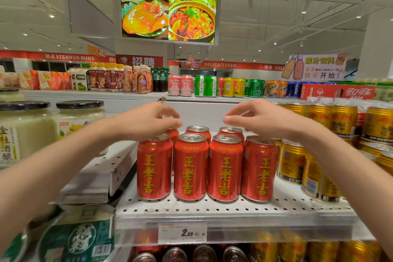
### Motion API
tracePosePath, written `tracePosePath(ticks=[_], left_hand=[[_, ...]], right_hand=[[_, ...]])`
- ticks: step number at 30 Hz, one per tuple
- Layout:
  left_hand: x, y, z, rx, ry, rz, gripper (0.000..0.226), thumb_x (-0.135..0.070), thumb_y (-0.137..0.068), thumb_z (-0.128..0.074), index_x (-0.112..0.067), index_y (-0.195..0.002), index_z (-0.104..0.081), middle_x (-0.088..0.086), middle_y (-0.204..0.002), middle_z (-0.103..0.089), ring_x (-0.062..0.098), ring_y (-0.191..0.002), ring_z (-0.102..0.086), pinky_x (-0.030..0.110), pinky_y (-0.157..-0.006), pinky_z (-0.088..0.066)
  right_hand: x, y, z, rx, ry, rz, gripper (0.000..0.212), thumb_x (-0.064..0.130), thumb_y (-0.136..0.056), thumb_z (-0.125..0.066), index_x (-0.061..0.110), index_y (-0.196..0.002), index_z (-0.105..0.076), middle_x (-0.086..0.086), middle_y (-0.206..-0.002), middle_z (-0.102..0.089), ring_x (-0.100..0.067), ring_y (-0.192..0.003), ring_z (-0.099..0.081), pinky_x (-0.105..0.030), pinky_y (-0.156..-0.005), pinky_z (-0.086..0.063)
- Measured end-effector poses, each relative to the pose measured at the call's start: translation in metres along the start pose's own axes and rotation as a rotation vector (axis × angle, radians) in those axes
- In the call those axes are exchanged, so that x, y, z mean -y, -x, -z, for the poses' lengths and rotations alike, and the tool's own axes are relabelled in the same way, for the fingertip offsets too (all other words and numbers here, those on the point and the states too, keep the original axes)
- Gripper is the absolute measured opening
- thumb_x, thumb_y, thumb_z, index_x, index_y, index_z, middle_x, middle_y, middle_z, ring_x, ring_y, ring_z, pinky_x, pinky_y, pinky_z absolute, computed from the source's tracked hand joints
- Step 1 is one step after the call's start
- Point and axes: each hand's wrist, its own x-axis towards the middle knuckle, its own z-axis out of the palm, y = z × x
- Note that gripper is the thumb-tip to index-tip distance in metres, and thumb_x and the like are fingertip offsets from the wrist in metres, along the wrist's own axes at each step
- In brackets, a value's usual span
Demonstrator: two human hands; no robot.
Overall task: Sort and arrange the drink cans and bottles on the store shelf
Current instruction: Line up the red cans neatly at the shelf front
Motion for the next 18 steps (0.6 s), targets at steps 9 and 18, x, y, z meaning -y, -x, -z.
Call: tracePosePath(ticks=[9, 18], left_hand=[[0.008, -0.026, 0.002, 0.133, 0.011, 0.141, 0.041, -0.039, -0.091, -0.071, -0.024, -0.129, -0.066, -0.001, -0.119, -0.066, 0.019, -0.106, -0.063, 0.018, -0.064, -0.046], [0.003, -0.017, 0.0, 0.104, -0.053, 0.124, 0.042, -0.046, -0.096, -0.062, -0.024, -0.131, -0.065, -0.001, -0.13, -0.067, 0.018, -0.113, -0.063, 0.029, -0.086, -0.049]], right_hand=[[-0.014, -0.028, -0.011, 0.098, -0.032, -0.139, 0.037, 0.056, -0.084, -0.073, 0.03, -0.11, -0.075, 0.007, -0.113, -0.074, -0.01, -0.097, -0.07, -0.03, -0.077, -0.059], [-0.008, -0.024, -0.014, 0.138, 0.001, -0.073, 0.05, 0.064, -0.087, -0.063, 0.032, -0.125, -0.069, 0.012, -0.122, -0.071, -0.008, -0.106, -0.067, -0.027, -0.084, -0.055]])
